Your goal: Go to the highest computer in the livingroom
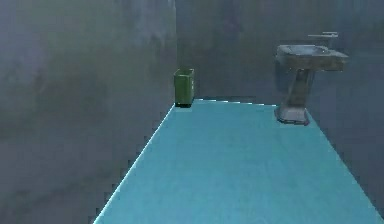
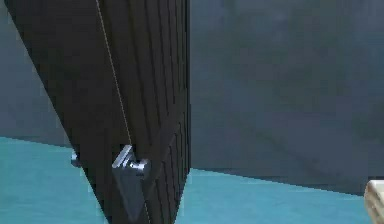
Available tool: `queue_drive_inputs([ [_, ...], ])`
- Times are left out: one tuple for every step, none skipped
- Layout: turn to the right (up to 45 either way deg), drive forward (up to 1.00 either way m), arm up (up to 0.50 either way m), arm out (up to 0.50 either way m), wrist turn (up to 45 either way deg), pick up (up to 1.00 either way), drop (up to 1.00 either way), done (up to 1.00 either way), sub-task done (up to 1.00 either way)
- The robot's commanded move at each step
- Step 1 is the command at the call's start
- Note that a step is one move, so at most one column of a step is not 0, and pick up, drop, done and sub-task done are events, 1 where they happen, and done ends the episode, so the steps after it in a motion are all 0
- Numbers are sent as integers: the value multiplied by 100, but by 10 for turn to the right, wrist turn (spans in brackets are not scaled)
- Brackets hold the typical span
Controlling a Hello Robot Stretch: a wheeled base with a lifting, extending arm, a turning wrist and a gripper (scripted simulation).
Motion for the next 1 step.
queue_drive_inputs([
  [60,0,0,0,0,0,0,0,0],
])
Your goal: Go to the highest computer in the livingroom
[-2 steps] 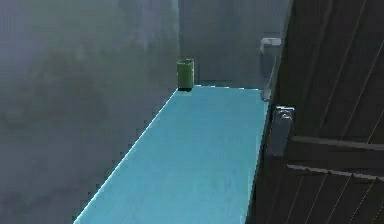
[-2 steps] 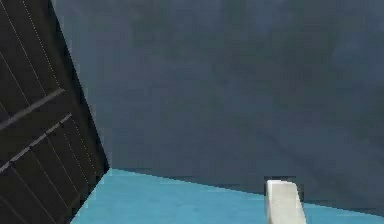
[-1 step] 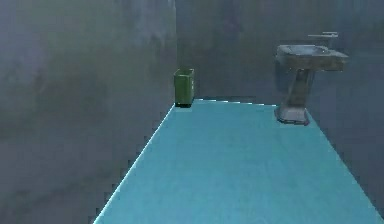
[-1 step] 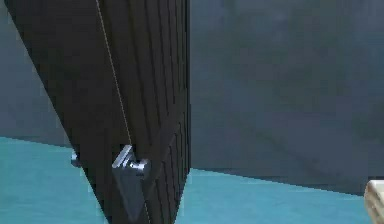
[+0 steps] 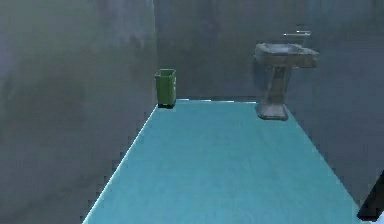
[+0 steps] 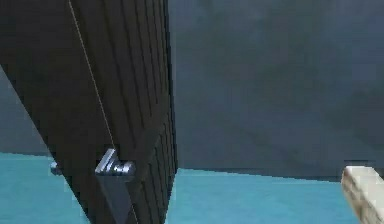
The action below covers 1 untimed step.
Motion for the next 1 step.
queue_drive_inputs([
  [0,40,0,0,0,0,0,0,0],
])
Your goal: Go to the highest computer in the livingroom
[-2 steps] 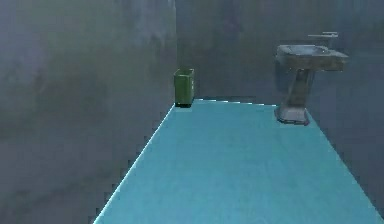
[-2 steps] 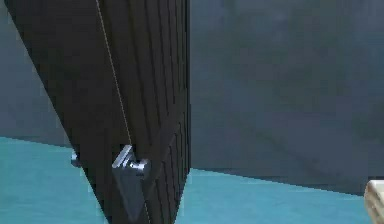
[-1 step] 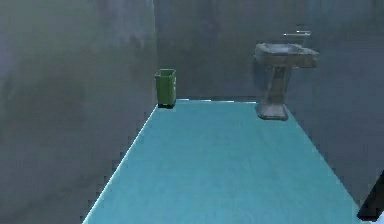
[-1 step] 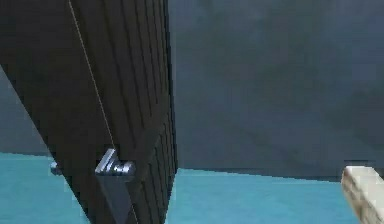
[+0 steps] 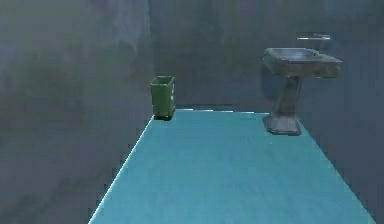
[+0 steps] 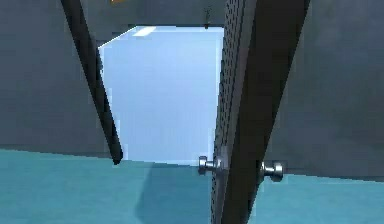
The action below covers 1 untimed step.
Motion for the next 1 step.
queue_drive_inputs([
  [450,0,0,0,0,0,0,0,0],
])
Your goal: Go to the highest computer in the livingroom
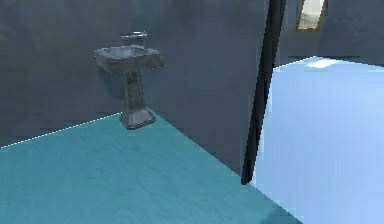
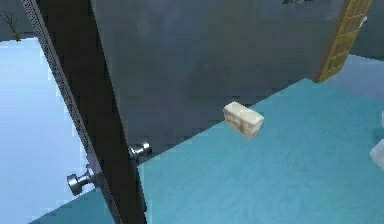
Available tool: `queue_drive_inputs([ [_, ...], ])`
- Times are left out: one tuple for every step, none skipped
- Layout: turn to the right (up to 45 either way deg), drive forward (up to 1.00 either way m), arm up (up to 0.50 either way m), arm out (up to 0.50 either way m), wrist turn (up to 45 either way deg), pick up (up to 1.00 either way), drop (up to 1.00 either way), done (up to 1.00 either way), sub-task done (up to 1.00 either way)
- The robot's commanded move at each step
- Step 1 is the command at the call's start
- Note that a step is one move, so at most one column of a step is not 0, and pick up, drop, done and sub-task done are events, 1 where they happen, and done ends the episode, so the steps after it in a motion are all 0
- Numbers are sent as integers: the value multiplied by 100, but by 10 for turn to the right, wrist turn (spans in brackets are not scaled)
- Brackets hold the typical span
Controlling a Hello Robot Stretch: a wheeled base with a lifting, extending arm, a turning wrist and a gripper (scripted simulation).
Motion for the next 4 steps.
queue_drive_inputs([
  [30,0,0,0,0,0,0,0,0],
  [-450,0,0,0,0,0,0,0,0],
  [-210,0,0,0,0,0,0,0,0],
  [0,30,0,0,0,0,0,0,0],
])
